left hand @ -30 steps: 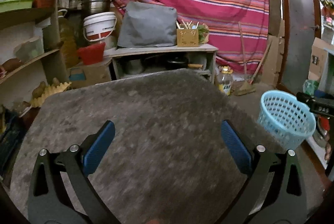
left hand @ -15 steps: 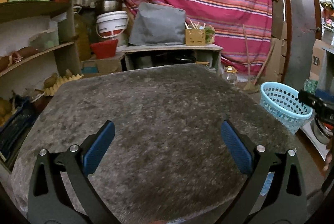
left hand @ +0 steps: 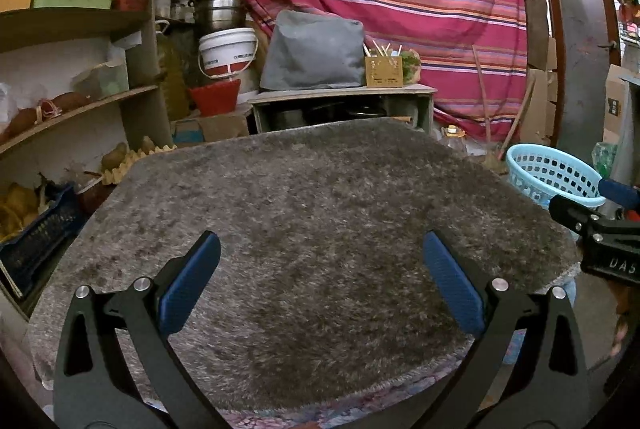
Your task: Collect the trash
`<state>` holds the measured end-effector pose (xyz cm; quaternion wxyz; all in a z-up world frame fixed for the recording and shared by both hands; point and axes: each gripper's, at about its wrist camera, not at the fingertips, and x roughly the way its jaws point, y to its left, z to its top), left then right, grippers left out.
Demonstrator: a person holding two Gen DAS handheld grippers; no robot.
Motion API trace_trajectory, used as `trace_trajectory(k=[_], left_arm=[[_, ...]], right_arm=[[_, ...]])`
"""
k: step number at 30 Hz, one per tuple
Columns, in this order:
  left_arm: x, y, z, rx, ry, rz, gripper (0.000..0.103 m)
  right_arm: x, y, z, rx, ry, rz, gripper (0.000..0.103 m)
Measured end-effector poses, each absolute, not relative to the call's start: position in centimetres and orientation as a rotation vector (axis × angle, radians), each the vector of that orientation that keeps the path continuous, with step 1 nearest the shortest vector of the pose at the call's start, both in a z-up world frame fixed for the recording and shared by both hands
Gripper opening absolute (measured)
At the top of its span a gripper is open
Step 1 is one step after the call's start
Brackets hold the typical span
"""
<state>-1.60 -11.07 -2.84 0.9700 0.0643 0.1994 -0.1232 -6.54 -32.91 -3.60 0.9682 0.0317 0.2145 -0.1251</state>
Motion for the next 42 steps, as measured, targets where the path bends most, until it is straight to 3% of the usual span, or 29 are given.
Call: trace_trajectory(k=[42], left_arm=[[-1.7, -11.0, -2.6, 0.11, 0.382, -0.243, 0.098]], right_arm=[[-5.9, -31.3, -3.0, 0.029, 0.381, -0.268, 0.099]])
